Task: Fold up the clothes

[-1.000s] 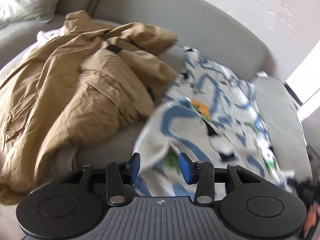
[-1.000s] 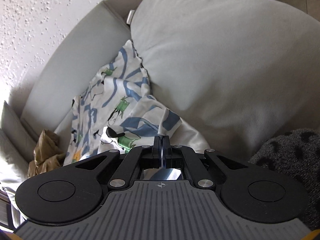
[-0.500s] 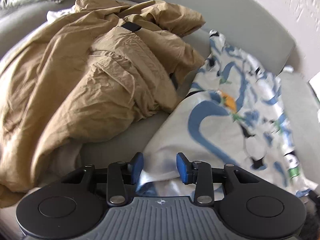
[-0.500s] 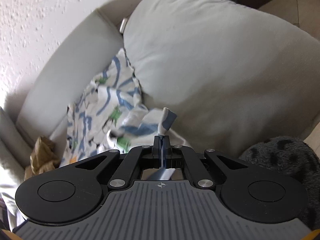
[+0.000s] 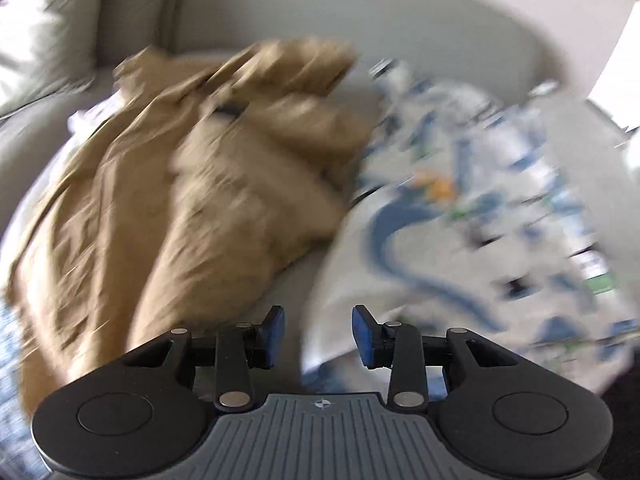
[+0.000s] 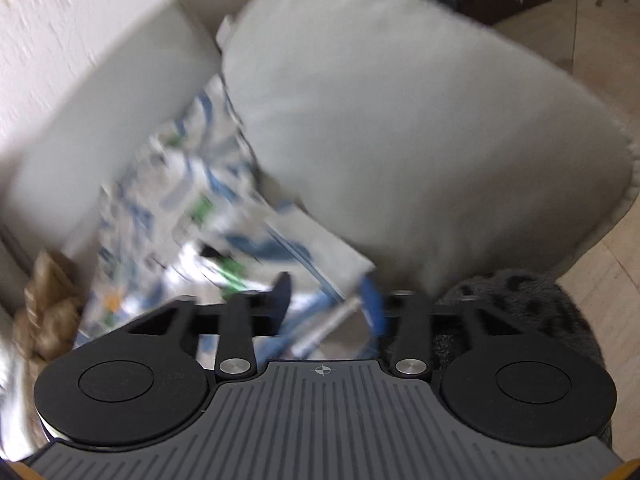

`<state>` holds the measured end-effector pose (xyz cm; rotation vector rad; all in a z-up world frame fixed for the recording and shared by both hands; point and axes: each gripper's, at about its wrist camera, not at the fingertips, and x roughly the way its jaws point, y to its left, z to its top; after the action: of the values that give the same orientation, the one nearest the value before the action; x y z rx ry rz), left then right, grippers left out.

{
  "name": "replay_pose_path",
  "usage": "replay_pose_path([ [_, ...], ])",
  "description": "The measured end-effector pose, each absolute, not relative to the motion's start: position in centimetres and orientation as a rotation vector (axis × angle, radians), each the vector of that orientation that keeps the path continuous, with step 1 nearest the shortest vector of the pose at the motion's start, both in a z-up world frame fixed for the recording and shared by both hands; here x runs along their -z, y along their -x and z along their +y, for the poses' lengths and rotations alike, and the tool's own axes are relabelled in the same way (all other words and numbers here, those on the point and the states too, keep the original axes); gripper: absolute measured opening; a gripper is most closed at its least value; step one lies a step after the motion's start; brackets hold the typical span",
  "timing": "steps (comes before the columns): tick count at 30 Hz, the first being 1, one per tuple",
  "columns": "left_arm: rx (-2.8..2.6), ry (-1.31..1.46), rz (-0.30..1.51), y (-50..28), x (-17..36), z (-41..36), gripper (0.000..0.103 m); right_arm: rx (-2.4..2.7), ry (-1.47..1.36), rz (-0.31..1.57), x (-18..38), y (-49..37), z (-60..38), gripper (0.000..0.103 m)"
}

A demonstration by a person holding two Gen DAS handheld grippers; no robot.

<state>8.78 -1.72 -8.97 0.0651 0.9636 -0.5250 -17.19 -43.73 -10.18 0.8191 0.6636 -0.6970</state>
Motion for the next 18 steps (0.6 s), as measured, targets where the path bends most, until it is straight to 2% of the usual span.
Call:
replay_pose_path([
  [2, 0.578, -0.042, 0.93, -8.4, 8.7, -2.5, 0.034, 0.654, -0.797, 0.62, 9.3, 17.6, -42.8, 0.046],
  [3, 0.588, -0.047, 0.921, -8.3, 8.9, -3.3, 0.034, 0.614, -0.794, 0.606, 9.1, 17.5, -42.5, 0.041],
  [4, 0.592, -0.053, 0.918, -8.4, 9.3, -4.1, 0.034, 0.551, -0.8, 0.608, 9.4, 16.9, -42.2, 0.027],
  [5, 0.6, -0.056, 0.922, -8.6, 10.0, -5.0, 0.034, 0.491, -0.808, 0.624, 10.0, 16.1, -42.0, 0.02],
  [7, 0.617, -0.065, 0.949, -8.8, 11.1, -6.7, 0.033, 0.409, -0.814, 0.672, 11.5, 14.1, -41.5, 0.015],
  [10, 0.636, -0.147, 1.017, -8.8, 12.5, -7.9, 0.033, 0.397, -0.76, 0.765, 13.6, 11.7, -40.8, 0.014],
  [12, 0.633, -0.253, 1.063, -8.3, 13.1, -8.0, 0.025, 0.454, -0.704, 0.875, 14.7, 10.9, -40.9, 0.016],
  [14, 0.633, -0.338, 1.089, -7.8, 13.4, -7.4, 0.023, 0.499, -0.625, 0.982, 15.3, 10.8, -40.7, 0.016],
  [15, 0.613, -0.375, 1.104, -7.5, 13.5, -7.0, 0.022, 0.52, -0.584, 1.025, 15.4, 11.1, -40.7, 0.022],
  [16, 0.598, -0.407, 1.105, -7.1, 13.3, -6.6, 0.021, 0.537, -0.559, 1.043, 15.1, 11.6, -40.7, 0.022],
  [18, 0.629, -0.406, 1.078, -6.4, 12.3, -5.7, 0.019, 0.551, -0.557, 1.044, 14.2, 12.7, -41.1, 0.014],
])
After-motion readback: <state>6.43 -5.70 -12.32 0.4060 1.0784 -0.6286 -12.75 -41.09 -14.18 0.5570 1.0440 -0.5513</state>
